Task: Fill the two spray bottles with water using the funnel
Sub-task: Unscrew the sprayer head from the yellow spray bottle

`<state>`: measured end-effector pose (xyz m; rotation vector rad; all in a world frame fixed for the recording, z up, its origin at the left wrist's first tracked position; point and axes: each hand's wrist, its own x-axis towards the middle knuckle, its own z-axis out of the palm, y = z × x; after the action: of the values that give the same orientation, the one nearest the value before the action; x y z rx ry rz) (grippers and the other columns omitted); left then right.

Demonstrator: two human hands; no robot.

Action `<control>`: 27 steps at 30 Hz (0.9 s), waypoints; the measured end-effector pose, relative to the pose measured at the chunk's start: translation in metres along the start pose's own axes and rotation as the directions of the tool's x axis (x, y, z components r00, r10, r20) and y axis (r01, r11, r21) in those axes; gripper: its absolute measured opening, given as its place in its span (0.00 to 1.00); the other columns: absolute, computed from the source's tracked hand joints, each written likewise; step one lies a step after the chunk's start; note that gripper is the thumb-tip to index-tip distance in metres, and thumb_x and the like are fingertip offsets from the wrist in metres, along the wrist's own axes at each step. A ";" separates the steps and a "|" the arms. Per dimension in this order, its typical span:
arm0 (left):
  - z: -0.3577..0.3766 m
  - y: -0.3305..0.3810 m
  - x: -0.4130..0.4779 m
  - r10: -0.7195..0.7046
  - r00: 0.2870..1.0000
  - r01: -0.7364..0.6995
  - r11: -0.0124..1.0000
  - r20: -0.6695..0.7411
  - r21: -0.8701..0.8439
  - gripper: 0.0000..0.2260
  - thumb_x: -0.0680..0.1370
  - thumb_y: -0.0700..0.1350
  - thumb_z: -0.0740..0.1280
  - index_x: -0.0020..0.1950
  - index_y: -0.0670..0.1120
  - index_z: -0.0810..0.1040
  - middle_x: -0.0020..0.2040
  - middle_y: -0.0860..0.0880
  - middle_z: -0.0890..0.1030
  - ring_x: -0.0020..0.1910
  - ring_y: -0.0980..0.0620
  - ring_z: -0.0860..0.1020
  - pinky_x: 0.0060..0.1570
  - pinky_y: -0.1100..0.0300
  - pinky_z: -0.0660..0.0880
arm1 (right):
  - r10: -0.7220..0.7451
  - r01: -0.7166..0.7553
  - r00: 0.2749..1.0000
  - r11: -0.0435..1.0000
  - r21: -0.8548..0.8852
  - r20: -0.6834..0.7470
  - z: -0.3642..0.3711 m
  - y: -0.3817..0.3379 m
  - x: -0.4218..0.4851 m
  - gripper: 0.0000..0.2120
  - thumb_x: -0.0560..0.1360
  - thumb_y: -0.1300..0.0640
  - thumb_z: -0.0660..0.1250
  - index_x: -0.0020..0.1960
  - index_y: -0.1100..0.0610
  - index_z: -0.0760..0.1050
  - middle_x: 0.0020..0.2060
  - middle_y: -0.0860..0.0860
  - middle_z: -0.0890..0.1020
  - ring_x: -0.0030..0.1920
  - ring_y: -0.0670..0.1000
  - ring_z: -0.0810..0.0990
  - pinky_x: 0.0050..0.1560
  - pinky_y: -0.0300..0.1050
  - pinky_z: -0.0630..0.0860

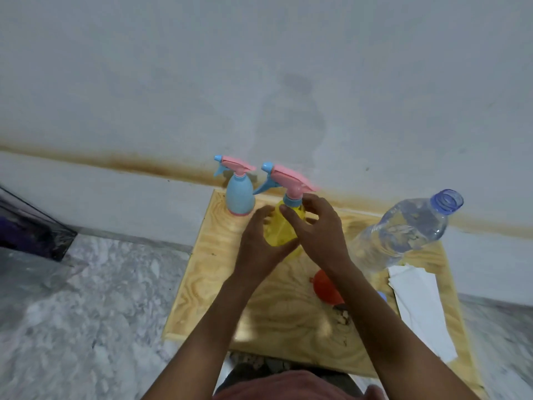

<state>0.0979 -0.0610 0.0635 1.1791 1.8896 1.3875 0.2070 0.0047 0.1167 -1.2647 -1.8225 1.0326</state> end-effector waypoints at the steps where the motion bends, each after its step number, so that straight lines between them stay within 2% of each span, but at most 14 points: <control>1: -0.002 0.003 -0.002 0.011 1.000 -0.011 1.000 0.009 -0.003 0.34 0.66 0.51 0.81 0.68 0.48 0.71 0.61 0.52 0.78 0.58 0.56 0.76 0.57 0.65 0.74 | -0.007 0.007 1.000 1.000 0.010 -0.011 -0.002 -0.002 -0.003 0.19 0.72 0.45 0.74 0.59 0.51 0.79 0.52 0.44 0.82 0.54 0.43 0.79 0.53 0.50 0.80; 4: -0.007 0.014 -0.009 0.038 0.998 -0.037 0.999 0.051 -0.016 0.33 0.66 0.51 0.81 0.67 0.53 0.70 0.60 0.58 0.77 0.57 0.59 0.76 0.56 0.62 0.76 | -0.056 0.057 0.998 0.998 0.030 -0.025 -0.007 -0.009 -0.012 0.20 0.72 0.43 0.73 0.59 0.51 0.79 0.53 0.44 0.83 0.54 0.43 0.80 0.53 0.48 0.79; 7: -0.012 0.024 -0.018 0.115 0.992 -0.115 0.993 0.059 0.005 0.34 0.65 0.49 0.82 0.66 0.57 0.69 0.57 0.64 0.76 0.57 0.65 0.75 0.55 0.68 0.74 | -0.113 0.117 0.991 0.992 0.043 -0.074 -0.010 -0.019 -0.021 0.20 0.72 0.44 0.73 0.58 0.55 0.80 0.49 0.47 0.84 0.48 0.43 0.81 0.47 0.35 0.76; 10: -0.013 0.032 -0.024 0.209 0.977 -0.209 0.978 0.051 0.011 0.34 0.66 0.51 0.81 0.69 0.51 0.72 0.57 0.56 0.80 0.57 0.61 0.78 0.54 0.65 0.77 | -0.101 0.119 0.984 0.985 0.128 -0.145 -0.010 -0.030 -0.029 0.14 0.73 0.49 0.74 0.52 0.57 0.81 0.41 0.46 0.84 0.40 0.40 0.80 0.38 0.27 0.71; 13: -0.013 0.039 -0.028 0.272 0.962 -0.273 0.962 0.008 0.025 0.32 0.67 0.54 0.79 0.67 0.46 0.74 0.56 0.51 0.82 0.54 0.57 0.80 0.51 0.58 0.80 | -0.097 0.121 0.987 0.974 0.190 -0.131 -0.011 -0.040 -0.032 0.10 0.74 0.50 0.73 0.51 0.55 0.82 0.39 0.45 0.84 0.40 0.41 0.81 0.39 0.29 0.73; 16: -0.014 0.041 -0.030 0.269 0.963 -0.269 0.963 -0.024 0.023 0.31 0.67 0.56 0.78 0.66 0.44 0.75 0.55 0.51 0.83 0.54 0.56 0.81 0.51 0.56 0.80 | -0.104 0.127 0.988 0.964 0.232 -0.110 -0.012 -0.046 -0.033 0.10 0.74 0.51 0.73 0.52 0.55 0.82 0.41 0.46 0.85 0.42 0.42 0.82 0.40 0.31 0.74; 22: -0.024 0.050 -0.031 0.189 0.980 -0.187 0.982 0.065 -0.042 0.27 0.68 0.45 0.81 0.61 0.59 0.74 0.49 0.61 0.82 0.50 0.63 0.80 0.47 0.73 0.74 | -0.096 0.088 0.995 0.956 0.280 0.013 -0.023 -0.045 -0.027 0.06 0.74 0.53 0.73 0.49 0.53 0.82 0.40 0.46 0.85 0.42 0.43 0.82 0.43 0.35 0.76; 23: -0.024 0.050 -0.032 0.177 0.980 -0.173 0.984 0.095 -0.052 0.27 0.68 0.46 0.81 0.62 0.60 0.74 0.49 0.61 0.82 0.51 0.62 0.80 0.48 0.71 0.75 | -0.100 0.082 0.994 0.956 0.282 0.052 -0.027 -0.045 -0.026 0.05 0.75 0.53 0.73 0.48 0.54 0.82 0.39 0.46 0.85 0.42 0.43 0.82 0.43 0.37 0.76; 25: -0.026 0.047 -0.033 0.130 0.977 -0.117 0.990 0.167 -0.085 0.28 0.68 0.50 0.80 0.66 0.57 0.75 0.52 0.58 0.82 0.54 0.57 0.80 0.53 0.58 0.80 | -0.119 0.064 0.976 0.957 0.282 0.182 -0.036 -0.046 -0.022 0.05 0.76 0.54 0.71 0.50 0.54 0.82 0.41 0.45 0.85 0.43 0.42 0.81 0.44 0.37 0.77; 27: -0.028 0.043 -0.033 0.103 0.971 -0.083 0.992 0.215 -0.099 0.30 0.68 0.53 0.79 0.68 0.57 0.74 0.53 0.58 0.82 0.55 0.55 0.79 0.55 0.50 0.80 | -0.138 0.056 0.939 0.965 0.257 0.316 -0.046 -0.045 -0.018 0.08 0.77 0.55 0.70 0.55 0.53 0.82 0.49 0.45 0.84 0.50 0.41 0.81 0.49 0.35 0.77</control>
<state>0.1065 -0.0995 0.1109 1.3325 1.6215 1.3160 0.2331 -0.0116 0.1761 -0.8827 -1.9080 1.4333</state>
